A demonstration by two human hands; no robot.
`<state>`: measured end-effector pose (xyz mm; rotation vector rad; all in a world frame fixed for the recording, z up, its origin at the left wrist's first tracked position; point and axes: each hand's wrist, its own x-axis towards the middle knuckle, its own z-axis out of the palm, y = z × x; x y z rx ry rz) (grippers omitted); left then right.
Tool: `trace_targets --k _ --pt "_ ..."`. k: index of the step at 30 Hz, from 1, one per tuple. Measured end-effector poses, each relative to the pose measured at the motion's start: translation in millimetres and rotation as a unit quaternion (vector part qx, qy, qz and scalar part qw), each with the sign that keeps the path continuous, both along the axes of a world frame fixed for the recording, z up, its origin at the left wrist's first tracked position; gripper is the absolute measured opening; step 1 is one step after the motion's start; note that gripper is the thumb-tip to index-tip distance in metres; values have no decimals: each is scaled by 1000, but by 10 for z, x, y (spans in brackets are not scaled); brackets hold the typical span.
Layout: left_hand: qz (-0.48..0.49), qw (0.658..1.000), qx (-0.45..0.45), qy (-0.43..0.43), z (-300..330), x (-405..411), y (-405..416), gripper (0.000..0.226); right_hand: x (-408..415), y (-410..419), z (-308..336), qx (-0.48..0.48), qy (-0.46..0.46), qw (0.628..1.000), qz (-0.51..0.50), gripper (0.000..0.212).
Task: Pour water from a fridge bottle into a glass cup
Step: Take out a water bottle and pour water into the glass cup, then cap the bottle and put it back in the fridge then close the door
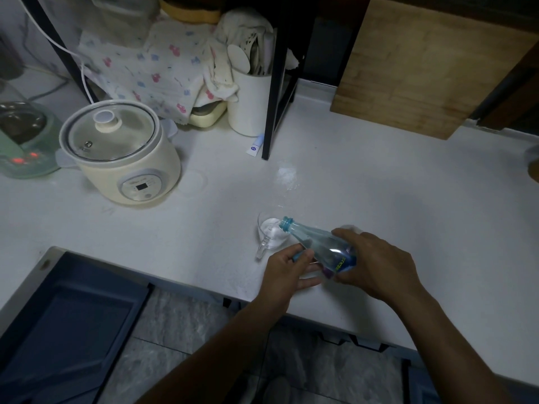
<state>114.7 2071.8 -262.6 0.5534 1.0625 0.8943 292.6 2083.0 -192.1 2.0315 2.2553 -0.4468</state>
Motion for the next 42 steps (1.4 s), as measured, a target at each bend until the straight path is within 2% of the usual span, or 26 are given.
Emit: trace_targets --k 3,6,12,16,18,21,24,28,33,36,42 --pt "23 999 19 18 41 -42 13 31 -20 -14 -78 -14 57 998 -31 83" --pt "41 996 45 64 136 -91 50 38 -77 -45 -149 -24 164 983 -72 87" --pt "54 971 165 166 461 -231 165 33 -264 -88 -176 28 379 915 -135 80" --pt "131 951 231 157 945 -356 370 22 -378 -105 -59 42 451 881 -137 81" --pt "141 942 273 132 1283 -390 475 24 -428 -117 47 41 470 873 -122 81" --pt "84 933 330 116 1745 -352 569 26 -457 -120 240 41 489 865 -102 81" --pt "28 927 357 114 2028 -229 582 20 -420 -153 463 63 503 855 -106 80" --pt "9 918 379 120 2323 -10 513 21 -277 -256 704 116 514 840 -129 78" --pt "20 886 440 147 2644 389 381 26 -82 -475 999 193 506 818 -193 74" --pt "27 877 463 126 2713 715 252 21 -24 -654 1148 251 495 794 -248 75" --pt "-73 862 498 63 2850 1196 -126 14 128 -1253 1323 334 468 738 -353 72"
